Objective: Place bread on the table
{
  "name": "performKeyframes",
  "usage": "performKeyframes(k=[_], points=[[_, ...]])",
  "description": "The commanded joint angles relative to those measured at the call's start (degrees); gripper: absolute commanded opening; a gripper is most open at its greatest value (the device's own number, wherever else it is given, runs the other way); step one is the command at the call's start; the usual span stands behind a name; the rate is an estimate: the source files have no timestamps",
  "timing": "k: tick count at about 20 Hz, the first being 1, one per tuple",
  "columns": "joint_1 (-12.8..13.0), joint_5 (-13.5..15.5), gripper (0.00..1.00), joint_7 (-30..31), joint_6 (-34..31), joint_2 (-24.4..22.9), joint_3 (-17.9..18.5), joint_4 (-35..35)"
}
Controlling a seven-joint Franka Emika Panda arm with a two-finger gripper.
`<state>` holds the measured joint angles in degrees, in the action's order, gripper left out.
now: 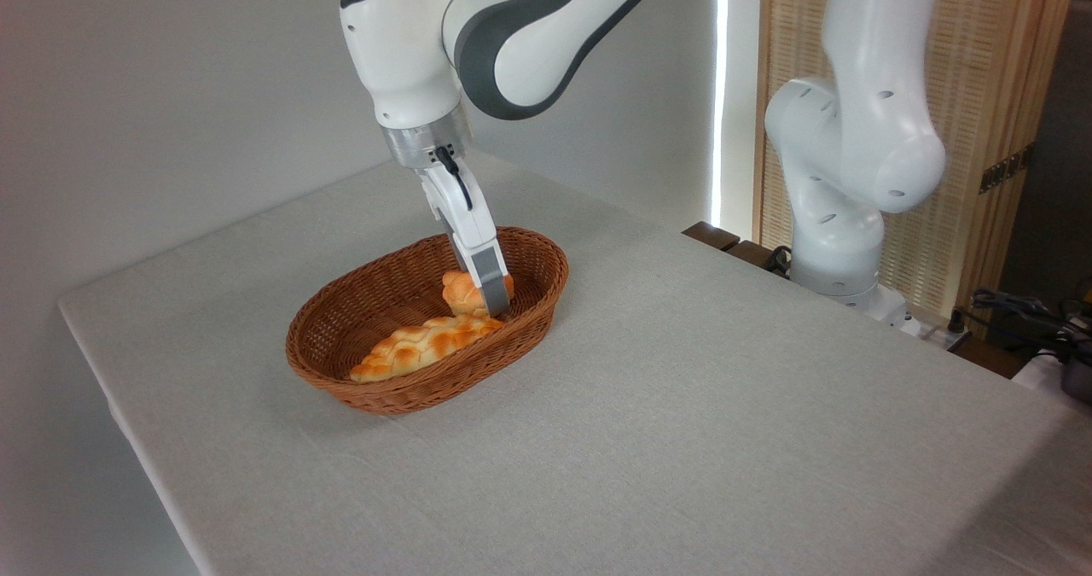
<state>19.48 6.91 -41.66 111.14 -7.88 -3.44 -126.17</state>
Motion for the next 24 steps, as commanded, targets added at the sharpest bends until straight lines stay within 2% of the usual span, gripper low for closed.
performKeyframes(k=[1, 2, 3, 5, 16, 19, 22, 24], points=[[1.17, -0.84, 0.52, 0.00, 1.62, -1.00, 0.72, -2.33], [1.17, -0.84, 0.36, -0.26, 1.62, -1.00, 0.72, -2.33], [1.17, -0.84, 0.30, -0.35, 1.54, -1.00, 0.72, -2.33], [1.17, -0.84, 0.26, -0.44, 1.54, -1.00, 0.72, -2.33], [1.08, -0.84, 0.26, 0.08, 0.66, -1.61, 1.15, -1.46], [0.38, -0.76, 0.26, 0.17, -3.89, -1.70, 2.03, 3.54], [0.38, -0.84, 0.24, -0.18, -10.31, -1.70, 5.89, 9.69], [0.38, -1.45, 0.24, -0.18, -11.73, -1.61, 7.65, 12.51]])
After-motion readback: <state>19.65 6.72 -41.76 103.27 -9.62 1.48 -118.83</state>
